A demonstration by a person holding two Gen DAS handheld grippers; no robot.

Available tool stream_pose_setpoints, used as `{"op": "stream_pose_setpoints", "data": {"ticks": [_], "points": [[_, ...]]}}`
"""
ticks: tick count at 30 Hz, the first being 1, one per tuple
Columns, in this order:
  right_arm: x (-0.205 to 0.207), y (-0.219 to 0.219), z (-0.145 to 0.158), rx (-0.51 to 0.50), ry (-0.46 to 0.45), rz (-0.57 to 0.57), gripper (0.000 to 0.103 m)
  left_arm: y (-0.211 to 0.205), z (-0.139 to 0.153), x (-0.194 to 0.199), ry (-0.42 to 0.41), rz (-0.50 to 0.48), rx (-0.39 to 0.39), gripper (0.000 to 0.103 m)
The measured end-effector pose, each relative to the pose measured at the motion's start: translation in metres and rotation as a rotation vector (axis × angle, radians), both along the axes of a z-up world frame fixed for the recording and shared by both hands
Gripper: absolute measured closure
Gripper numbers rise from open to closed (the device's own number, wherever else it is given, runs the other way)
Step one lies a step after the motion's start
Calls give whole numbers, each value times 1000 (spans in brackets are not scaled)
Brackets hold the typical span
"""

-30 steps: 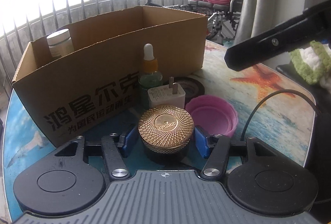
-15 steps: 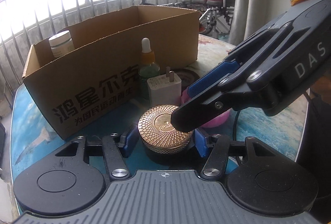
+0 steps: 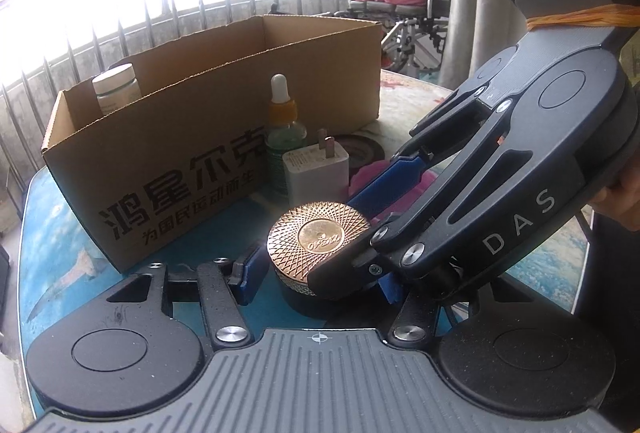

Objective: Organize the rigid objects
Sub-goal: 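Move the right gripper to the gold-lidded round jar and close on it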

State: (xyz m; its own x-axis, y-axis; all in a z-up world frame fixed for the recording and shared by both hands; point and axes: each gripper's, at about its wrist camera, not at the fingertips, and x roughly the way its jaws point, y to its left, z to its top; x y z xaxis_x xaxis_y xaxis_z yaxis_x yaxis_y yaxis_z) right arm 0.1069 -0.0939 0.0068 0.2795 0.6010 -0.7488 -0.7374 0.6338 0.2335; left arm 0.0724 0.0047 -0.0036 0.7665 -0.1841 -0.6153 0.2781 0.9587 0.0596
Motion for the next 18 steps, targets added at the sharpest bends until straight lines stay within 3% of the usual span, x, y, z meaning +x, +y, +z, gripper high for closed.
{"op": "stream_pose_setpoints", "data": {"ticks": [10,18], "points": [[-7,-5,13,20,-33,-19,46,-4,17,-5,-34,0,9,47],[-20,-17,52,91,-133,-45,47,-12,54,-15,-113,-7,29,47]]}}
